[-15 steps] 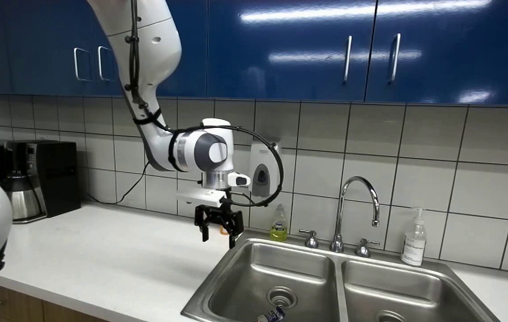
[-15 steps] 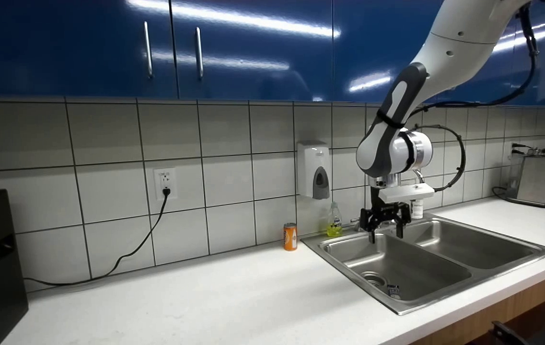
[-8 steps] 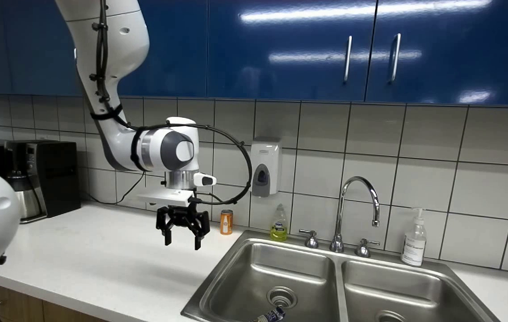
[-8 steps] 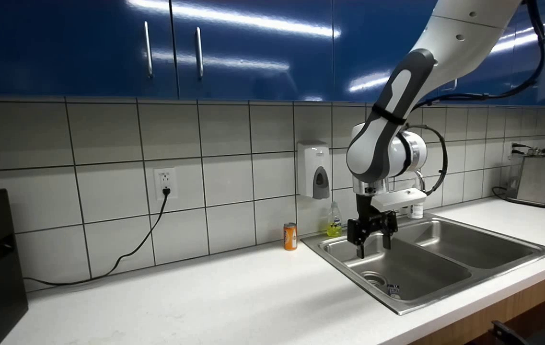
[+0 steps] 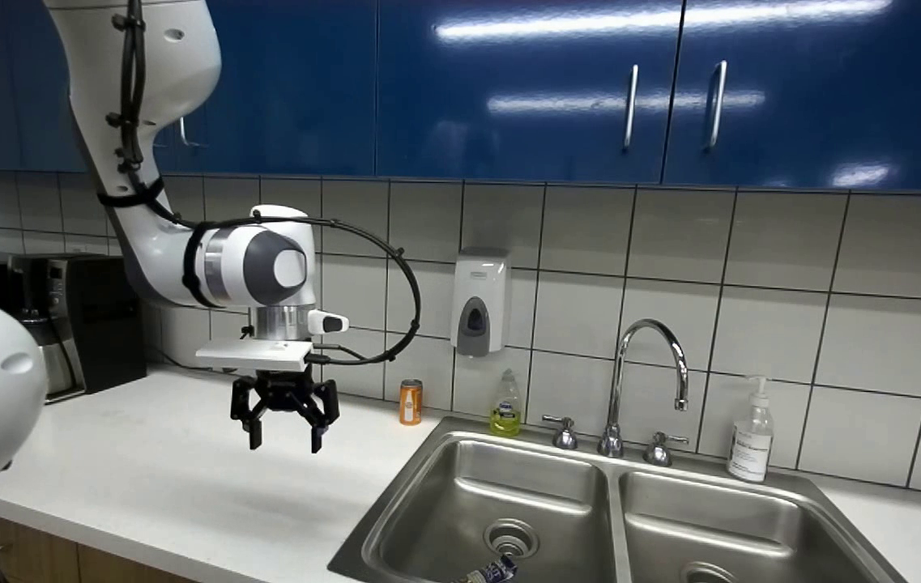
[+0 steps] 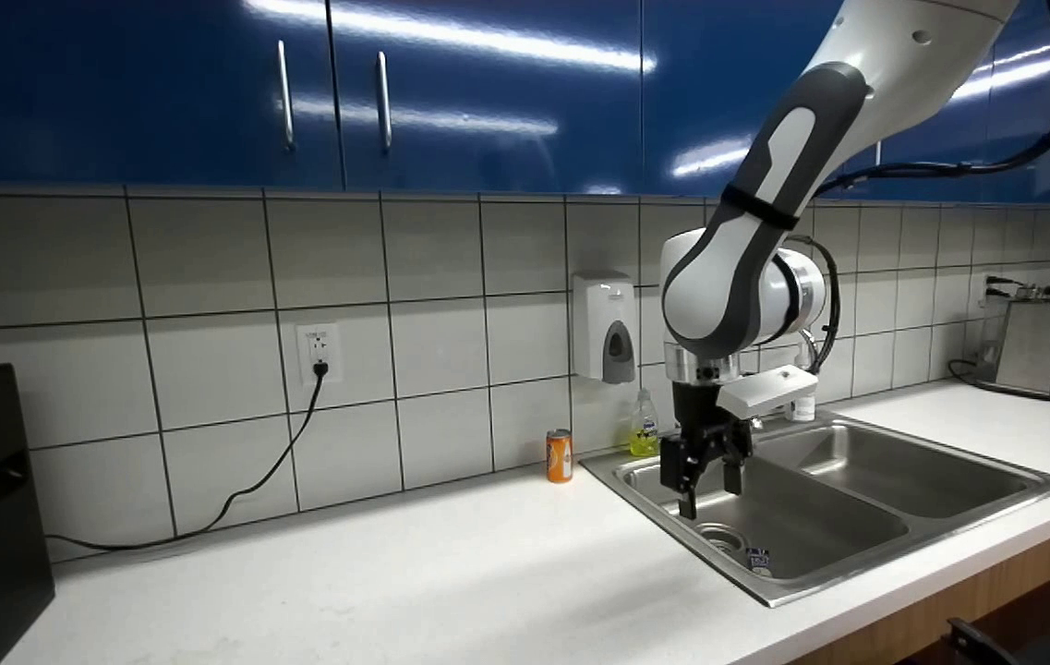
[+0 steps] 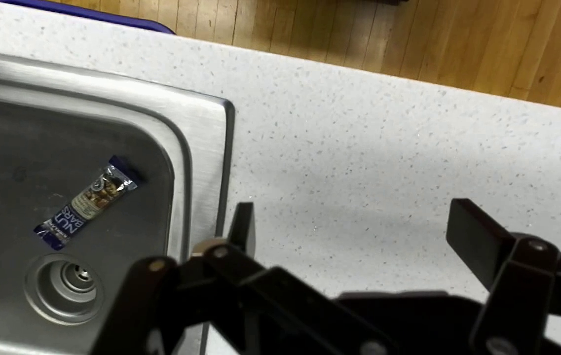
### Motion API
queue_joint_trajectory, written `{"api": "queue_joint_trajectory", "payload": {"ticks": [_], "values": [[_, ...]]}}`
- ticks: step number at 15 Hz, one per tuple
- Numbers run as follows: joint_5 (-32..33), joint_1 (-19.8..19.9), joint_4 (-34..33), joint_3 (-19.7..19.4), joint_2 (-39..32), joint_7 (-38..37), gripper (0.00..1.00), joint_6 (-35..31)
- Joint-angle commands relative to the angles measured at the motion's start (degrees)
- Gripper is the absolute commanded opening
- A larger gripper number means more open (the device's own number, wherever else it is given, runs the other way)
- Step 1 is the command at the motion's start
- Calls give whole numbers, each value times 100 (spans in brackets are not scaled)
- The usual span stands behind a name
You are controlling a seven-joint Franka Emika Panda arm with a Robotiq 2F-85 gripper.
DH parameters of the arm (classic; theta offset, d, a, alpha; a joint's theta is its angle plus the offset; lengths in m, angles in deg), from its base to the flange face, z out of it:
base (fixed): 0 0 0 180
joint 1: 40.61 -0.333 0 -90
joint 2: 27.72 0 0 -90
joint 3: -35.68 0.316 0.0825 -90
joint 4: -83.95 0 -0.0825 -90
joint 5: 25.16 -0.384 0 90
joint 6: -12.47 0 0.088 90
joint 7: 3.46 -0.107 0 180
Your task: Move the candy bar to the sink
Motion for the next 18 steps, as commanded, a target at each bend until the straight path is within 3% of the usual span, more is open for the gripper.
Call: {"api": "queue_joint_trajectory", "payload": {"ticks": [1, 2, 18], "values": [[53, -41, 238, 150, 414, 176, 100, 109], [-7, 4, 54, 109, 92, 43, 100, 14], [-8, -3, 59, 119, 62, 45, 100, 7]]}}
